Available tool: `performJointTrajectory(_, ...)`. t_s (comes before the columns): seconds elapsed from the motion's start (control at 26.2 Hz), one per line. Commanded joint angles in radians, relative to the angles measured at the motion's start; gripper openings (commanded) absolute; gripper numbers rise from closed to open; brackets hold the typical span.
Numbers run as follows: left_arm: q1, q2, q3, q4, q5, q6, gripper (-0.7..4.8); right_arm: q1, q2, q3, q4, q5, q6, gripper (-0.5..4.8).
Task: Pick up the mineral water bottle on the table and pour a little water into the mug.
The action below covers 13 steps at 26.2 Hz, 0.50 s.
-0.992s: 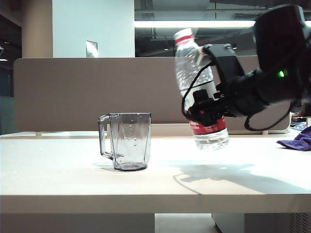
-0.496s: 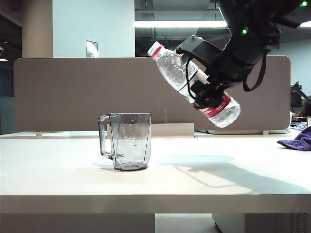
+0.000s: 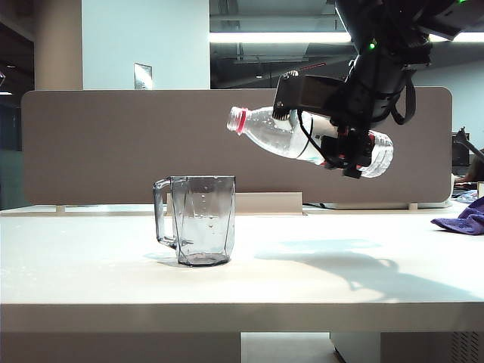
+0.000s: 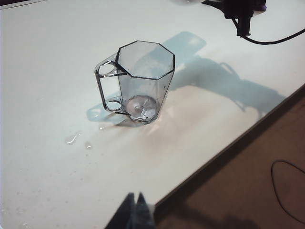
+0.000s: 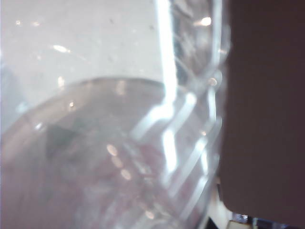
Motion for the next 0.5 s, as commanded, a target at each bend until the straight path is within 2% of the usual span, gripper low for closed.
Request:
performJointTrajectory(0.04, 0.0, 0.0, 0.002, 0.012, 0.003, -0.006, -0.05, 0.004, -0.008, 0.008, 0.032, 0.019, -0.076, 2.55)
performJointTrajectory(0.38, 0.0, 0.0, 0.002, 0.012, 0.003, -0.006, -0.05, 0.044, -0.015, 0.01, 0.087, 0.026, -0.154, 2.55)
performJointTrajectory(0.5, 0.0, 0.0, 0.002, 0.012, 0.005, -0.006, -0.05, 0.068, -0.016, 0.01, 0.092, 0.025, -0.227, 2.55)
